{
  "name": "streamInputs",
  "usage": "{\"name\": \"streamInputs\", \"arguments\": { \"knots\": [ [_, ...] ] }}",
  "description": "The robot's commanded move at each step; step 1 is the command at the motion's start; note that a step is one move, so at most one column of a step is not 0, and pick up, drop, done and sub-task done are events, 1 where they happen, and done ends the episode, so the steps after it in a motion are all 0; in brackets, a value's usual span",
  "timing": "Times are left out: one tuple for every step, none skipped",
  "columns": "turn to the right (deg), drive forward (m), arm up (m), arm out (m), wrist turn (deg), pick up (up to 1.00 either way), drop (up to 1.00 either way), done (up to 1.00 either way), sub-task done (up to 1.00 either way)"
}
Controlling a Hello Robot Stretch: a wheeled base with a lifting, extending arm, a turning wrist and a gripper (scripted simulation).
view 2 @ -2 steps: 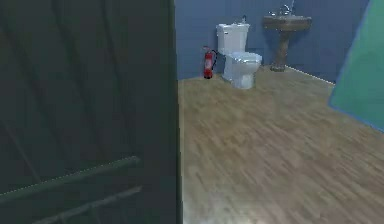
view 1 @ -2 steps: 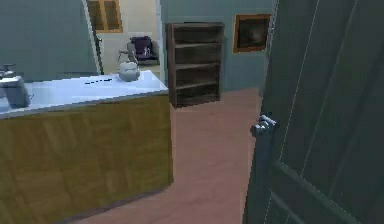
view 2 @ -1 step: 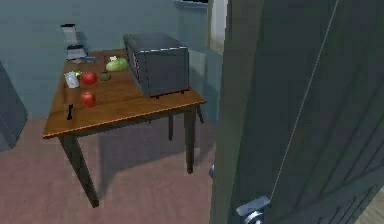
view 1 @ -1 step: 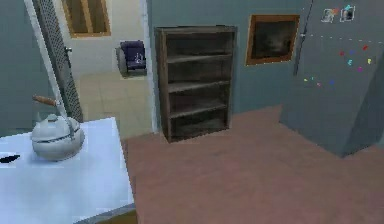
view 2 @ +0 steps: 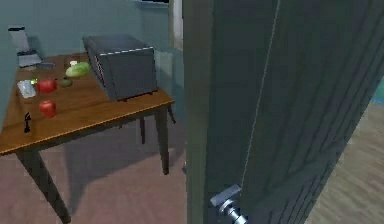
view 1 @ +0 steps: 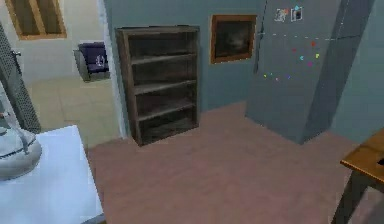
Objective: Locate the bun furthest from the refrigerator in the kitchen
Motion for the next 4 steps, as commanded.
{"name": "streamInputs", "arguments": {
  "knots": [
    [0.0,0.15,0.0,0.0,0.0,0.0,0.0,0.0,0.0],
    [24.0,0.0,0.0,0.0,0.0,0.0,0.0,0.0,0.0],
    [0.0,0.85,0.0,0.0,0.0,0.0,0.0,0.0,0.0],
    [18.0,0.0,0.0,0.0,0.0,0.0,0.0,0.0,0.0]
  ]
}}
